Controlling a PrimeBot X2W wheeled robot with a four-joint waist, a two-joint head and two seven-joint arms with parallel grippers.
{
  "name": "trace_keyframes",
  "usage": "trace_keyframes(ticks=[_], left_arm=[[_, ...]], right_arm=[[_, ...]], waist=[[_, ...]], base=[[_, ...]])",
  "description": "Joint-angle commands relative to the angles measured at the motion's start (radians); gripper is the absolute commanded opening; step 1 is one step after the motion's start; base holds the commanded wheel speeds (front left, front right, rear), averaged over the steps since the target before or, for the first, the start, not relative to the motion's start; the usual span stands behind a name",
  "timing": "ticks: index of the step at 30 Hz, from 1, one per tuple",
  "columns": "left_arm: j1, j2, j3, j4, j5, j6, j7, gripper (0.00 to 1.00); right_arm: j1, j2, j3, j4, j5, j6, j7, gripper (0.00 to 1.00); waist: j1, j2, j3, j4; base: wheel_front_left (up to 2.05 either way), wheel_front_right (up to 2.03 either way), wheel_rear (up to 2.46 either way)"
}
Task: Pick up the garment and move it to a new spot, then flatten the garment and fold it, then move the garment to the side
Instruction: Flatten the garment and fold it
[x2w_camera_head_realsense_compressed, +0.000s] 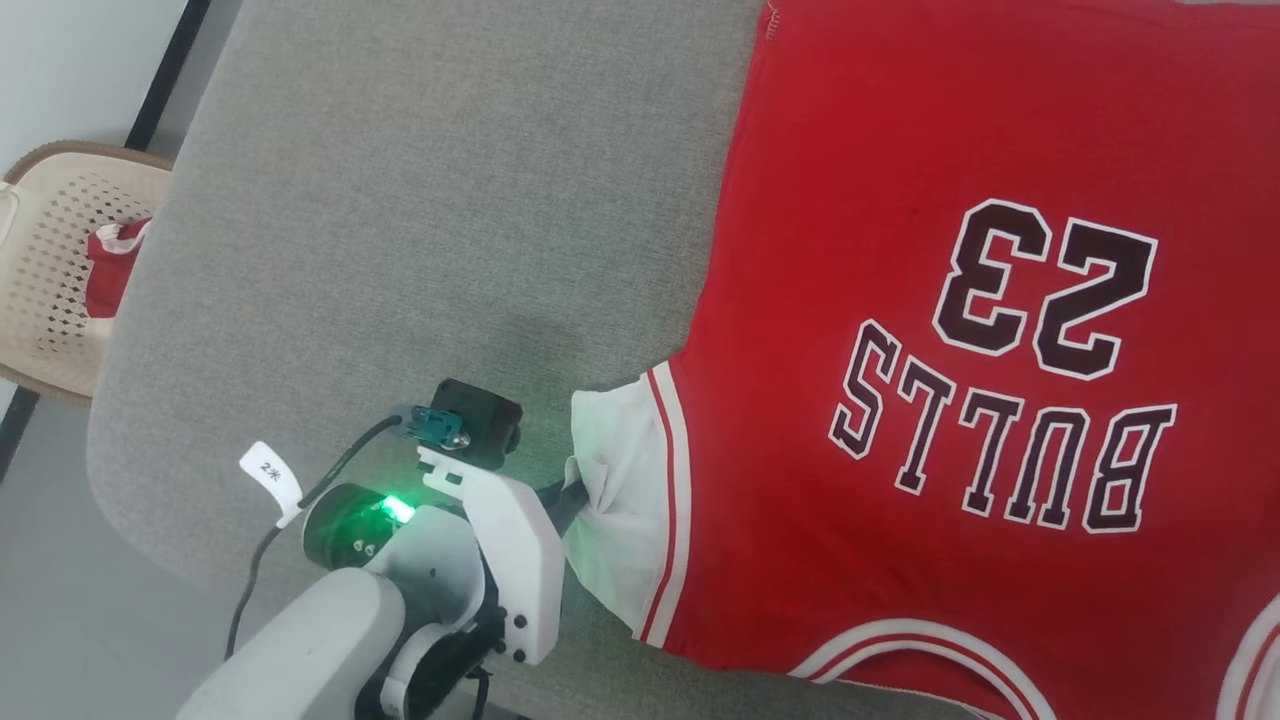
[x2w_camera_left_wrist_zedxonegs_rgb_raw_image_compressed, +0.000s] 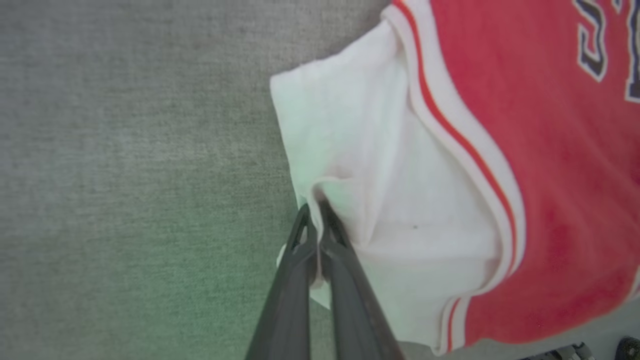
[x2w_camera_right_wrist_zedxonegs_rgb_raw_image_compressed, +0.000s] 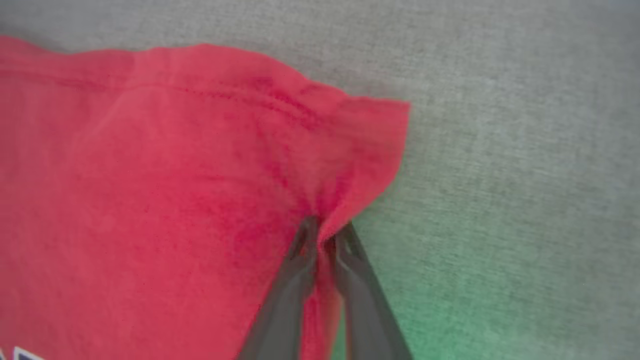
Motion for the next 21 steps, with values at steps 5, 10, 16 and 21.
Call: trace_keyframes(ticks=[5, 10, 16, 21], left_arm=[[0.002, 0.016, 0.018, 0.019, -0.008, 0.006, -0.009, 0.0], [0.017, 0.051, 0.04, 0.001, -0.009, 0.021, -0.005, 0.0], [0.024, 0.096, 0.061, -0.028, -0.005, 0.046, 0.013, 0.0], [0.037, 0.125, 0.075, -0.055, -0.007, 0.065, 0.027, 0.0]], right_arm=[[0.042, 0.024, 0.069, -0.027, 0.049, 0.0, 0.038, 0.0], [0.093, 0.008, 0.166, -0.183, 0.145, 0.0, 0.073, 0.0], [0.222, -0.054, 0.254, -0.423, 0.271, 0.0, 0.114, 0.0], [0.368, -0.117, 0.268, -0.626, 0.348, 0.0, 0.132, 0.0]], waist=[[0.0, 0.0, -0.03, -0.042], [0.0, 0.0, -0.066, -0.105], [0.0, 0.0, -0.103, -0.19], [0.0, 0.0, -0.129, -0.256]], base=[[0.0, 0.0, 0.0], [0.0, 0.0, 0.0], [0.0, 0.0, 0.0], [0.0, 0.0, 0.0]])
